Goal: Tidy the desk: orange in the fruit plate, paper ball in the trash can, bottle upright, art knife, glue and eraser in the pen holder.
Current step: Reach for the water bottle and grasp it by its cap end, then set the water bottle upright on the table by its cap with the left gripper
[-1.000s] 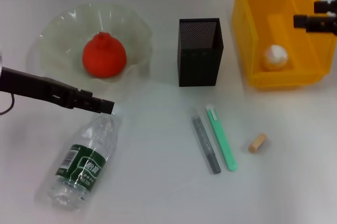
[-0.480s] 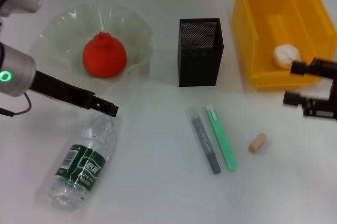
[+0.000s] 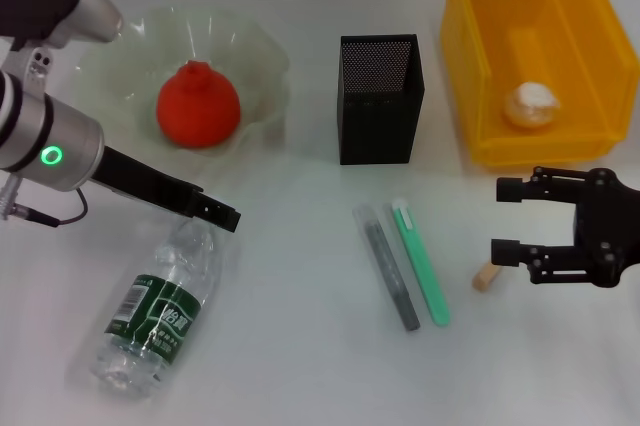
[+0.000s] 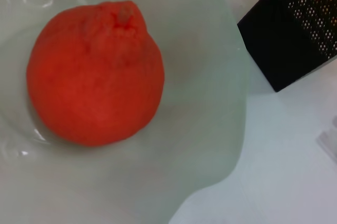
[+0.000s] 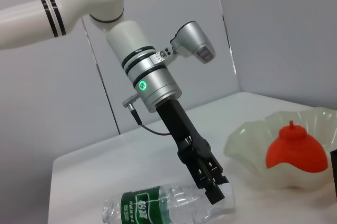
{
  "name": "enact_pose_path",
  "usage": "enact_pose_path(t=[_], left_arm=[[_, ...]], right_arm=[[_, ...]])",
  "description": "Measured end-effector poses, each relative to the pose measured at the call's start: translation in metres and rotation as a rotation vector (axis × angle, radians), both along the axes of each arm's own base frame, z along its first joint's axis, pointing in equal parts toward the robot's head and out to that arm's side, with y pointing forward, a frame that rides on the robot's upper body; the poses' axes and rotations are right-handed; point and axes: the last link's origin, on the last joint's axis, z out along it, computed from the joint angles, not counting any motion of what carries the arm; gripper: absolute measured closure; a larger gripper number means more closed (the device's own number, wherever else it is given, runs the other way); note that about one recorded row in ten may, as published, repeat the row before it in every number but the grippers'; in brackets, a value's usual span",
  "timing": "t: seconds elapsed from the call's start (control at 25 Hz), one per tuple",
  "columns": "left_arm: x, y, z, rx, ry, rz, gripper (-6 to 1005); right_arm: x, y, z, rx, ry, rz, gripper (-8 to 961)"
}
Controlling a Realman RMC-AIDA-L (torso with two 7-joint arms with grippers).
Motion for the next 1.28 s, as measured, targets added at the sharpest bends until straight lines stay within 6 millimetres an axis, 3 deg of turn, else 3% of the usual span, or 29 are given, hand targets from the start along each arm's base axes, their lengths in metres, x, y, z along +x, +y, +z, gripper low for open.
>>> enact_pose_path(t=[0.4, 0.84, 1.08, 1.28], left_arm=[[-0.002, -0.001, -0.010, -0.008, 0.035, -0.037, 202], [0.002, -0.009, -0.010, -0.057, -0.037, -0.133, 544], [0.013, -0.021, 0.018, -0.054, -0.299, -0.239, 547], [0.005, -0.035, 0.046, 0.018, -0.458, -0.390, 549]], right_arm=[[0.000, 0.004, -0.003, 0.006, -0.008, -0.012, 181], [0.000, 0.004, -0.003, 0.002, -0.004, -0.021, 181], [0.001, 0.002, -0.002, -0.006, 0.011, -0.040, 182], [-0.003, 0.002, -0.005, -0.023, 0.033, -0.061, 182]])
